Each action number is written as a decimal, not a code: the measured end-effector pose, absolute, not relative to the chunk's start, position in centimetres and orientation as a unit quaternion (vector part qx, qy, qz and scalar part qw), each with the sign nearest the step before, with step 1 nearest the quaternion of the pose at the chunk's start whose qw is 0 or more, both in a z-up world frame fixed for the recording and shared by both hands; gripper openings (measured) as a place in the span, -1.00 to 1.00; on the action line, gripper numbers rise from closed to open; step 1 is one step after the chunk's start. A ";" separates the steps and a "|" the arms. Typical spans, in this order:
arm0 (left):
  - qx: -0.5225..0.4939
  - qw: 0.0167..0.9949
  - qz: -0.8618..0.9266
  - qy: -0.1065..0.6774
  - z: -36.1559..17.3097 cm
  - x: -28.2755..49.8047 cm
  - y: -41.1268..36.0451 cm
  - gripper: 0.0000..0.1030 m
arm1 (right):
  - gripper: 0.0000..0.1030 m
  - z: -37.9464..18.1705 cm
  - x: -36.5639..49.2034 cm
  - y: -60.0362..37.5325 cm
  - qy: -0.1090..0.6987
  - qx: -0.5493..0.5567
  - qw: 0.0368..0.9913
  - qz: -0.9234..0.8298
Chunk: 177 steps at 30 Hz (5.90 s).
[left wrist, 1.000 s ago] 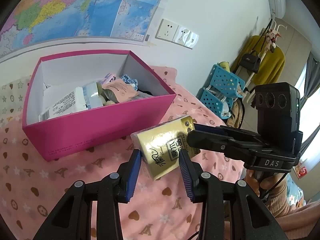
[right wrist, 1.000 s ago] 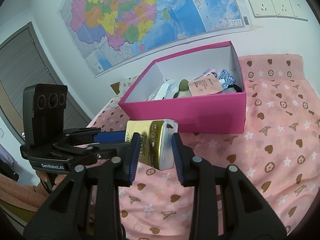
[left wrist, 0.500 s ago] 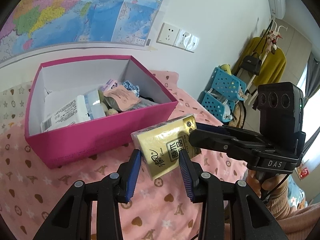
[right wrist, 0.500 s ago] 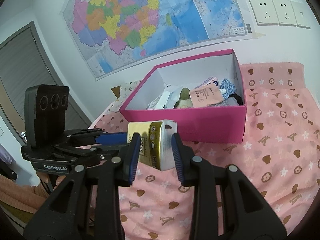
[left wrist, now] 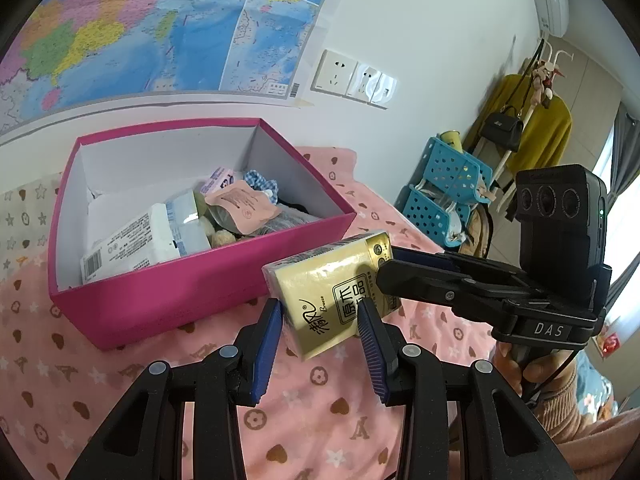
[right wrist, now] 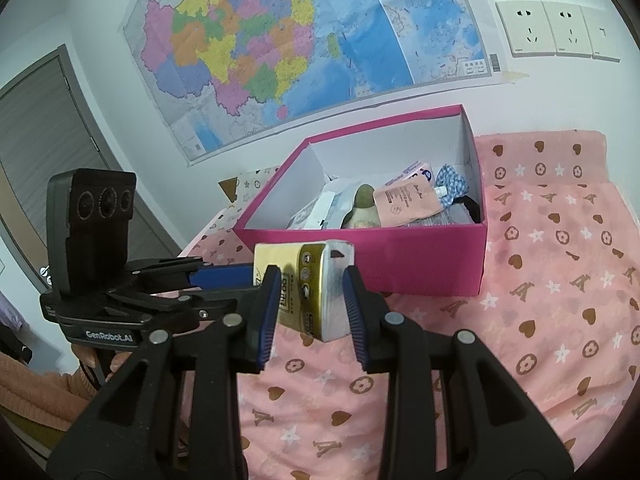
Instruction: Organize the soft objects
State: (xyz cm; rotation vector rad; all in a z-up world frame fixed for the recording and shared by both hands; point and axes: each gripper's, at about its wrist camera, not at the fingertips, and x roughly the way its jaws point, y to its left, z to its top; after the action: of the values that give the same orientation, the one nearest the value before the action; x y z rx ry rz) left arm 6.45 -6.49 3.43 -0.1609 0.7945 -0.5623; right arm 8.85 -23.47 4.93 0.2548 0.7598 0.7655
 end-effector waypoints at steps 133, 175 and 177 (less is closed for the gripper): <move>-0.070 0.894 -0.229 0.378 4.3 14.7 -7.1 -0.26 | -0.31 4.2 17.8 -23.4 0.374 0.142 0.850 0.343; -0.086 0.882 -0.209 0.414 2.1 17.8 -6.9 -0.26 | -0.32 2.5 20.9 -22.8 0.406 0.140 0.838 0.335; -0.086 0.881 -0.208 0.415 2.1 17.9 -6.8 -0.26 | -0.32 2.3 21.0 -22.7 0.409 0.139 0.838 0.334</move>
State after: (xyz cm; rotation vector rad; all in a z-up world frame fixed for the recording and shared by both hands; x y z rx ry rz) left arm 17.88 -6.84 2.05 -0.1796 0.8654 -0.4340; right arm 20.96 -22.72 2.31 0.2951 0.8656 0.7067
